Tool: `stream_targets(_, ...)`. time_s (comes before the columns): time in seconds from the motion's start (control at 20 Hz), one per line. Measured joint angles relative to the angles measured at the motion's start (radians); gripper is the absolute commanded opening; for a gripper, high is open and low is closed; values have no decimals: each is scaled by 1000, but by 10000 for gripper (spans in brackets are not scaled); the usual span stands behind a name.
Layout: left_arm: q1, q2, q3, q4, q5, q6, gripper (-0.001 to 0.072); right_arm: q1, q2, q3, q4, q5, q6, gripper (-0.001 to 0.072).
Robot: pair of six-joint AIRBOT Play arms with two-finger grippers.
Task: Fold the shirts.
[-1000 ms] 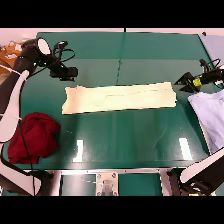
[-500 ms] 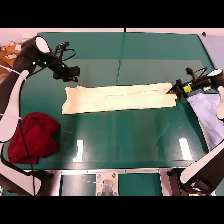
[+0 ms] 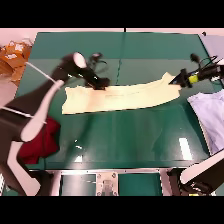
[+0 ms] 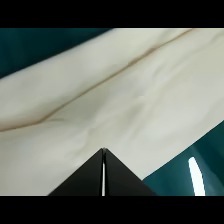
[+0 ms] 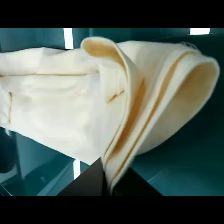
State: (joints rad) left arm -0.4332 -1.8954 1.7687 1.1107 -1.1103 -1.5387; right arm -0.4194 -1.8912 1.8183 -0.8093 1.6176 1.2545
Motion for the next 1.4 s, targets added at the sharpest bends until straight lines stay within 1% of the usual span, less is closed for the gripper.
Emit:
stream_targets(0.2, -143, -96, 4, -101, 202, -1, 22, 15, 195, 1, 79, 72, 24, 15)
stream_targets(0.4, -230, -153, 11, -211, 368, -1, 22, 50, 327, 1, 124, 125, 66, 15)
stream_targets(0.5, -254, -169, 11, -246, 397, -1, 23, 69, 356, 1, 135, 136, 78, 15)
stream_targets(0.65, -258, -172, 29, -269, 393, 0, 23, 80, 377, -7, 140, 141, 89, 15)
stream_targets(0.8, -223, -158, 93, -275, 291, 7, 23, 84, 385, -19, 141, 141, 94, 16)
stream_targets(0.95, -140, -132, 205, -238, 86, 23, 22, 101, 388, -23, 142, 137, 96, 16)
stream_targets(1.1, -26, -65, 278, -145, -131, 30, 23, 156, 388, -26, 143, 118, 110, 16)
stream_targets(1.25, 93, 27, 305, -43, -293, 30, 23, 262, 389, -42, 144, 36, 135, 16)
stream_targets(1.4, 212, 117, 317, 33, -399, 34, 23, 423, 376, -98, 144, -115, 170, 16)
